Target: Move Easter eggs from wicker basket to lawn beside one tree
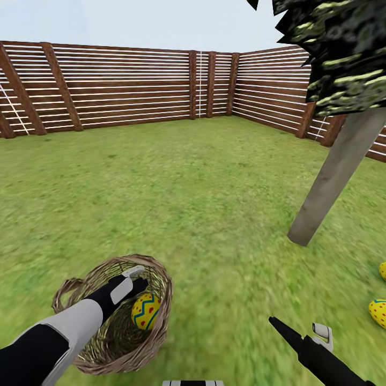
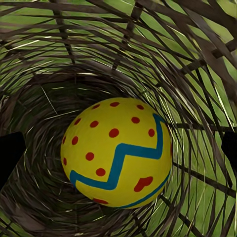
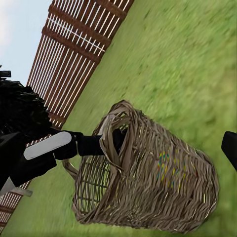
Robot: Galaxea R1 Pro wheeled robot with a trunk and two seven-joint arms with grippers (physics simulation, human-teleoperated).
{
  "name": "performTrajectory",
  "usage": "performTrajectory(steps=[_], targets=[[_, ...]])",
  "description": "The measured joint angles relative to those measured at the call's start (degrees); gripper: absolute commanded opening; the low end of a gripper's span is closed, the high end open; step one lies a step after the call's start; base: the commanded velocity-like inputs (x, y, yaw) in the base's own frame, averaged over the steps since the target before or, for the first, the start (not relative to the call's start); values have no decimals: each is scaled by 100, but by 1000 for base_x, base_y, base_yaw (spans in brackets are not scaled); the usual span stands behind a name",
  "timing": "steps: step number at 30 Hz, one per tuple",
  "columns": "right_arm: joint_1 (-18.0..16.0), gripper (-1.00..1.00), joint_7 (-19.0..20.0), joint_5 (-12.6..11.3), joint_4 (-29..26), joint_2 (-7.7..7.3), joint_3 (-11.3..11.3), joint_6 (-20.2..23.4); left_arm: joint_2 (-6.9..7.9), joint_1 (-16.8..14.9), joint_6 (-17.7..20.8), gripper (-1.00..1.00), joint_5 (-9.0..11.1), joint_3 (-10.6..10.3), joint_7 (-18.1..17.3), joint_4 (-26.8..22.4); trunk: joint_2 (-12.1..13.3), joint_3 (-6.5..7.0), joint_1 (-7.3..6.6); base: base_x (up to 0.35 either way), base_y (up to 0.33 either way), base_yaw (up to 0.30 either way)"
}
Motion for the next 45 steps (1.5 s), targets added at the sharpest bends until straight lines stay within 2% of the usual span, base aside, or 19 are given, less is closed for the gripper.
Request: performTrajectory(steps=[7,18,24,31,39,43,45], targets=[[0,100,0,0,0,0,-1,0,0,0,-10,100,0,0,0,-2,0,0,0,0,0,0],[0,100,0,1,0,0,-1,0,0,0,-25,100,1,0,0,-8,-14,-243,29,0,0,0],[-2,100,0,0,0,0,-2,0,0,0,-26,100,0,0,0,-9,-15,-244,28,0,0,0],[-1,100,0,1,0,0,-2,0,-7,0,-77,100,2,-2,-7,-9,-24,-398,47,0,0,0],[-8,100,-8,0,0,0,5,2,-2,7,-160,100,-4,-1,-38,-14,-24,-399,46,0,0,0],[-9,100,-8,0,0,-2,2,2,-5,8,-190,100,-7,-2,-216,-12,-24,-399,46,0,0,0],[-1,100,-7,1,0,-29,-1,0,-2,9,-217,100,-8,-1,-300,-10,-26,-443,52,0,0,0]])
